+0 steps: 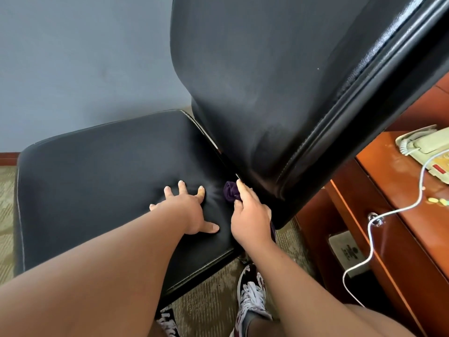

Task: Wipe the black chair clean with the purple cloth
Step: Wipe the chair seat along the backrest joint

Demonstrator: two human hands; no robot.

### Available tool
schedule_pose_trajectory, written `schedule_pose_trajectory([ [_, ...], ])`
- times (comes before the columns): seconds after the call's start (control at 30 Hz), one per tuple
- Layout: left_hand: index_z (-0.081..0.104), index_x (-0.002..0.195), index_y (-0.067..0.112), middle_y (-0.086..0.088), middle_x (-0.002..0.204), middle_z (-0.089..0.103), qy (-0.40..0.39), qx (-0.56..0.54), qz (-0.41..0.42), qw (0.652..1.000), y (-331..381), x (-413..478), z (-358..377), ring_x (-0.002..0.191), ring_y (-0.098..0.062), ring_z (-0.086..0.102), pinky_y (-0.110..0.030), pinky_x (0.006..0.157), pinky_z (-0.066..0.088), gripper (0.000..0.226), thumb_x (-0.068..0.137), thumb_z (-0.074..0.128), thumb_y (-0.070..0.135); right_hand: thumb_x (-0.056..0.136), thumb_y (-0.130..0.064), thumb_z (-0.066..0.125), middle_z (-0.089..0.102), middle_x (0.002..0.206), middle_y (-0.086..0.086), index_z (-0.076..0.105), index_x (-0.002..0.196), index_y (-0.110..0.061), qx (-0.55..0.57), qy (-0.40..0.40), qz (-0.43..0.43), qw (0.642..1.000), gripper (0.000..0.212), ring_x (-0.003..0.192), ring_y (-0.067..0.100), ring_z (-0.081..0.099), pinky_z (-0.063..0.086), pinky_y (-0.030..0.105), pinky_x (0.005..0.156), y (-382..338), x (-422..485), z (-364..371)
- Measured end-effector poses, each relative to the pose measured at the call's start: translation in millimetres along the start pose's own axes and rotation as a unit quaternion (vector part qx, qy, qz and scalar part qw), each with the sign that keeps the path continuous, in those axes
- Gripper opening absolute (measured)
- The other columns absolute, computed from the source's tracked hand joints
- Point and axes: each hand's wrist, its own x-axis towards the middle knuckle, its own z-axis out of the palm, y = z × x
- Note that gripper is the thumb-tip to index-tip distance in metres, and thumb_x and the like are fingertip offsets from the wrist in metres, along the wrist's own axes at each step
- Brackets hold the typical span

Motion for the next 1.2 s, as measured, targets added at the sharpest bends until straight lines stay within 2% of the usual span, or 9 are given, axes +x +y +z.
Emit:
schedule_pose_trajectory([
  [0.2, -0.015, 0.149, 0.045, -0.004, 0.160, -0.023, -0.006, 0.012, -0.006, 1.000, 2, -2, 0, 0.144, -0.044, -0.014, -0.072, 0.105, 0.021, 0.116, 0.067, 0.057, 0.083, 0.103, -0.015, 0.042, 0.030, 0.161, -0.011, 0.035, 0.153, -0.029, 0.041, 0.049, 0.053, 0.997, 0.052, 0.149, 0.005, 0.020, 0.018, 0.031, 0.119, -20, -35, 14],
  [0.37, -0.015, 0.148, 0.046, -0.003, 0.159, -0.024, -0.005, 0.003, -0.003, 1.000, 1, -4, 0, 0.145, -0.042, -0.015, -0.072, 0.106, 0.020, 0.116, 0.067, 0.060, 0.081, 0.101, -0.010, 0.041, 0.019, 0.163, -0.017, 0.020, 0.157, -0.035, 0.074, 0.000, 0.002, 0.997, 0.064, 0.150, -0.001, 0.006, 0.011, 0.028, 0.122, -24, -76, 21],
  [0.53, -0.013, 0.149, 0.046, -0.003, 0.160, -0.023, 0.002, -0.004, 0.006, 1.000, -1, -7, 0, 0.145, -0.042, -0.015, -0.072, 0.106, 0.019, 0.114, 0.068, 0.059, 0.081, 0.103, -0.013, 0.042, 0.026, 0.163, -0.009, 0.027, 0.156, -0.028, 0.015, -0.008, -0.014, 1.000, 0.058, 0.151, 0.007, 0.015, 0.018, 0.024, 0.114, -4, -40, 1],
  [0.7, -0.013, 0.150, 0.044, -0.004, 0.160, -0.024, 0.006, -0.007, 0.010, 1.000, -1, -9, -1, 0.145, -0.041, -0.015, -0.072, 0.106, 0.019, 0.114, 0.070, 0.059, 0.080, 0.099, -0.006, 0.040, 0.024, 0.164, -0.006, 0.026, 0.156, -0.027, -0.009, 0.018, 0.043, 0.999, 0.062, 0.153, 0.013, 0.010, 0.017, 0.038, 0.120, -19, -5, 18],
  [0.8, -0.014, 0.150, 0.043, -0.004, 0.160, -0.023, 0.008, 0.002, 0.007, 1.000, 0, -8, -2, 0.146, -0.041, -0.014, -0.072, 0.106, 0.020, 0.113, 0.071, 0.058, 0.079, 0.100, -0.008, 0.041, 0.021, 0.165, -0.005, 0.026, 0.156, -0.029, -0.004, -0.015, 0.029, 0.999, 0.062, 0.153, 0.016, 0.009, 0.016, 0.043, 0.121, -34, 26, 25],
  [0.93, -0.010, 0.151, 0.042, -0.005, 0.161, -0.018, 0.009, -0.002, 0.006, 1.000, 2, -6, -5, 0.146, -0.043, -0.010, -0.072, 0.105, 0.023, 0.115, 0.069, 0.062, 0.078, 0.102, -0.015, 0.044, 0.025, 0.164, 0.002, 0.022, 0.157, -0.028, -0.004, -0.080, -0.013, 0.997, 0.061, 0.151, 0.020, 0.019, 0.023, 0.039, 0.118, -39, 58, 15],
  [1.07, 0.013, 0.153, 0.039, -0.011, 0.160, 0.011, 0.031, 0.018, 0.030, 0.999, -3, -5, -12, 0.141, -0.045, 0.020, -0.056, 0.106, 0.036, 0.116, 0.060, 0.069, 0.079, 0.103, -0.031, 0.041, 0.017, 0.166, 0.001, 0.016, 0.159, -0.027, -0.054, -0.116, -0.086, 0.988, 0.061, 0.151, 0.019, 0.019, 0.019, 0.035, 0.120, -17, 42, 0],
  [1.13, 0.030, 0.149, 0.036, -0.007, 0.148, 0.039, 0.057, 0.021, 0.056, 0.997, -9, -4, -16, 0.130, -0.034, 0.043, -0.044, 0.101, 0.045, 0.105, 0.061, 0.070, 0.076, 0.105, -0.036, 0.034, 0.011, 0.167, -0.003, 0.010, 0.159, -0.030, -0.115, -0.100, -0.116, 0.981, 0.060, 0.152, 0.016, 0.013, 0.013, 0.035, 0.121, -3, 19, 1],
  [1.2, 0.039, 0.145, 0.037, 0.004, 0.133, 0.054, 0.090, -0.014, 0.068, 0.994, -19, -4, -20, 0.120, -0.023, 0.054, -0.036, 0.093, 0.049, 0.093, 0.064, 0.074, 0.067, 0.106, -0.035, 0.030, 0.009, 0.167, -0.005, 0.006, 0.158, -0.033, -0.143, -0.079, -0.119, 0.979, 0.058, 0.152, 0.015, 0.011, 0.012, 0.034, 0.122, 2, -1, 4],
])
